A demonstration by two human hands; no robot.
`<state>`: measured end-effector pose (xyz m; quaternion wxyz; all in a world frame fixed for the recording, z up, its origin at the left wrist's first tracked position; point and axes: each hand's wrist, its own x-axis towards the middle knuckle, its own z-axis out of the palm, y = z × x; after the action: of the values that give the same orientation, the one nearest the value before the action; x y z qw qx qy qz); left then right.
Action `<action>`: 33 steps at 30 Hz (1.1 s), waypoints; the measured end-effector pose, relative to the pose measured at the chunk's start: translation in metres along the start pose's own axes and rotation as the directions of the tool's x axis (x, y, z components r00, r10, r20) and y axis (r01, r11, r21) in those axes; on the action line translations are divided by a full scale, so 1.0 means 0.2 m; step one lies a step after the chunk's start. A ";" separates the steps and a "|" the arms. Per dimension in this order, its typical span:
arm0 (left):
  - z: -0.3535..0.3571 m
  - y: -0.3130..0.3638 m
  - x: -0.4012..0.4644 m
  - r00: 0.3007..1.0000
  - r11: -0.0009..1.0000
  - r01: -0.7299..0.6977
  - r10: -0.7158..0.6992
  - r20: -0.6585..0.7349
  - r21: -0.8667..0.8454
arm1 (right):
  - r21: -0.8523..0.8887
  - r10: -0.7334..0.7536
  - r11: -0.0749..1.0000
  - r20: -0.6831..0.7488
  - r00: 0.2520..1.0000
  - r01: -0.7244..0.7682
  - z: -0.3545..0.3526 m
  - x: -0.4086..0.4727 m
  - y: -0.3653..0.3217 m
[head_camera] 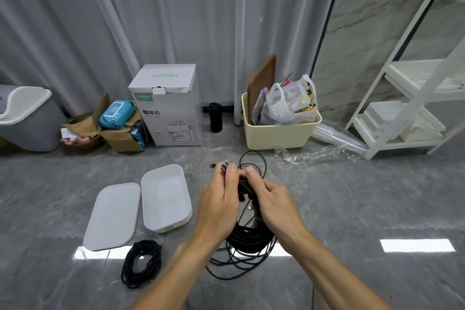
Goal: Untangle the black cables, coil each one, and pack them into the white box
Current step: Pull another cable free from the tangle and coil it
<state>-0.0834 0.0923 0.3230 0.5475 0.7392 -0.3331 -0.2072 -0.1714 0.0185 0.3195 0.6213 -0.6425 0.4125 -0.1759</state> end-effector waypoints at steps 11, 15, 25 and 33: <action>-0.04 -0.02 0.03 0.986 0.987 0.150 -0.145 0.081 -0.055 | 0.226 0.166 0.952 0.181 0.969 -0.206 -0.04 -0.03 -0.04; -0.06 -0.04 0.05 0.988 0.995 0.089 -0.093 0.124 0.038 | 0.196 0.198 0.936 0.391 0.899 -0.292 -0.06 -0.05 -0.04; -0.11 0.03 0.06 0.922 0.884 0.357 -0.282 0.264 -0.301 | 0.332 0.109 0.930 0.159 0.981 -0.157 -0.01 -0.04 -0.02; -0.11 0.00 0.01 0.947 0.961 0.229 -0.183 0.263 -0.157 | 0.432 0.103 0.890 0.123 0.987 -0.146 0.00 -0.05 -0.06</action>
<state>-0.0671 0.1049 0.3306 0.5437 0.6843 -0.2983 -0.3836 -0.1744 0.0251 0.3342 0.7793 -0.4659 0.3721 -0.1930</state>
